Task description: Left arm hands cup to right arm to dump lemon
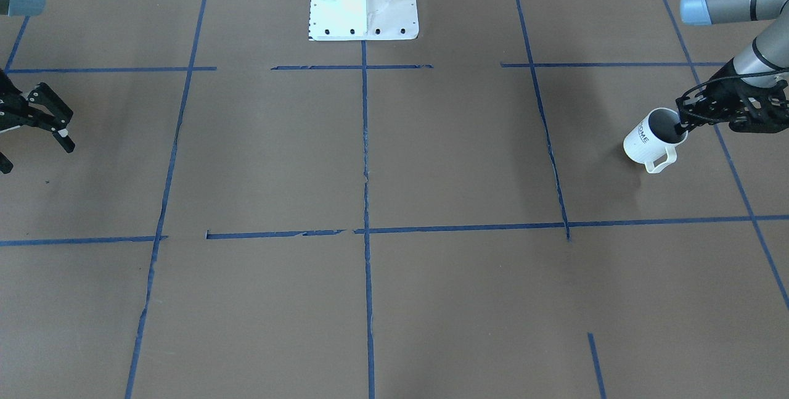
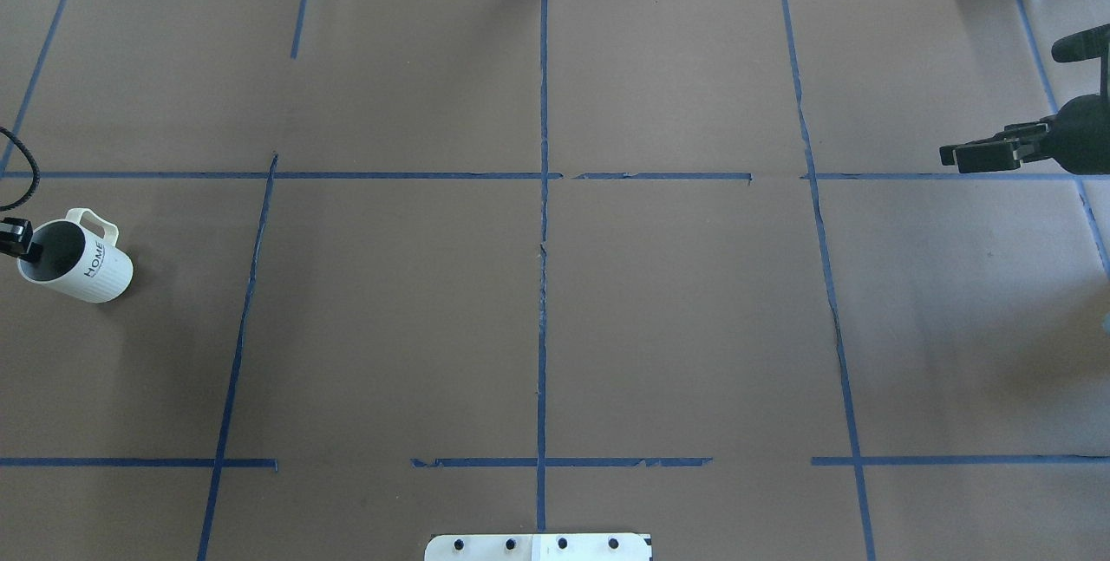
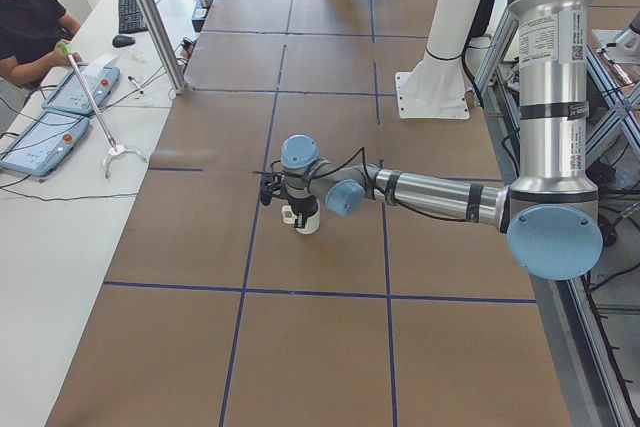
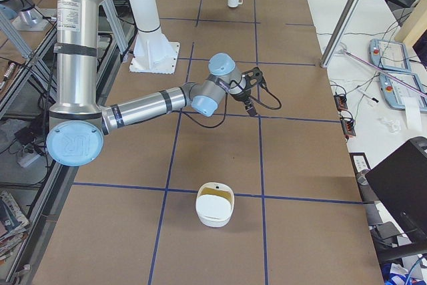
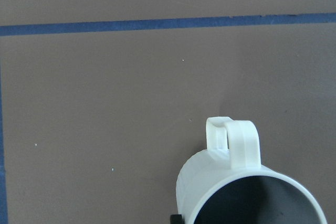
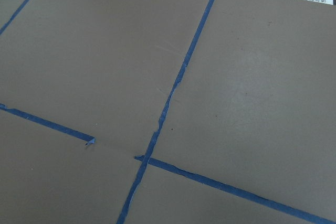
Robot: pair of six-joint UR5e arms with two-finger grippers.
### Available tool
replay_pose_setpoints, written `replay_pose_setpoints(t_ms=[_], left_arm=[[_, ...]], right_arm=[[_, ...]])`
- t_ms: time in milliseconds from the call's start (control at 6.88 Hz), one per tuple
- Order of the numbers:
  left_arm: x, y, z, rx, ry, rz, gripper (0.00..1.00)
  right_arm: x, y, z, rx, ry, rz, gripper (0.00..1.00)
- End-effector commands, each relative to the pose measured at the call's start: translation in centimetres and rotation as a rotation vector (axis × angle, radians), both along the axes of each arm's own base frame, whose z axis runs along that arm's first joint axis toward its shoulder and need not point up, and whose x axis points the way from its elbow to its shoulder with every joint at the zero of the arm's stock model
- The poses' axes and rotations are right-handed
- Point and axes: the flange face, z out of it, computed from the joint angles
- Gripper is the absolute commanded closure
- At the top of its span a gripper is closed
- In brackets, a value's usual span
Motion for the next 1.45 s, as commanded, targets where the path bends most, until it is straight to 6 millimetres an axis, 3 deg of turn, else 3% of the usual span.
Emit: replay_pose_setpoints(t_ms=[0, 145, 291, 436, 581, 727, 872, 1018, 1163, 1308], left_arm=[[0.3, 0.0, 0.2, 0.006, -0.001, 0.014, 0.44], [0.3, -0.2, 0.0, 0.012, 0.0, 0.014, 0.0], [-0.1, 0.0, -0.8, 0.015, 0.006, 0.008, 0.0], [-1.4, 0.3, -4.6, 0.069, 0.027, -0.017, 0.0], [-5.5, -1.0, -5.7, 0.037, 0.009, -0.101, 0.0], [-7.4, -1.0, -6.5, 0.08, -0.022, -0.053, 0.0], [-10.7, -0.8, -7.6, 0.09, -0.057, -0.04, 0.0], [-12.7, 0.0, -7.7, 0.101, -0.09, 0.026, 0.0], [-16.1, 0.6, -6.3, 0.107, -0.113, 0.041, 0.0], [-17.6, 1.0, -5.2, 0.074, -0.11, 0.05, 0.0]], right_arm=[[0.1, 0.1, -0.4, 0.008, -0.006, 0.0, 0.0], [0.1, 0.1, -0.4, 0.007, -0.007, -0.002, 0.0], [0.5, 0.2, -0.2, -0.018, -0.018, -0.021, 0.0], [3.7, 0.8, 1.8, -0.075, -0.037, -0.027, 0.0], [6.9, 1.9, 4.1, -0.124, -0.056, -0.052, 0.0], [8.9, 3.3, 6.7, -0.215, -0.041, -0.064, 0.0], [10.1, 4.7, 9.0, -0.23, 0.017, -0.103, 0.0], [12.2, 5.2, 10.9, -0.213, 0.068, -0.171, 0.0], [13.8, 5.7, 12.8, -0.24, 0.123, -0.225, 0.0], [16.0, 6.0, 13.6, -0.248, 0.159, -0.255, 0.0]])
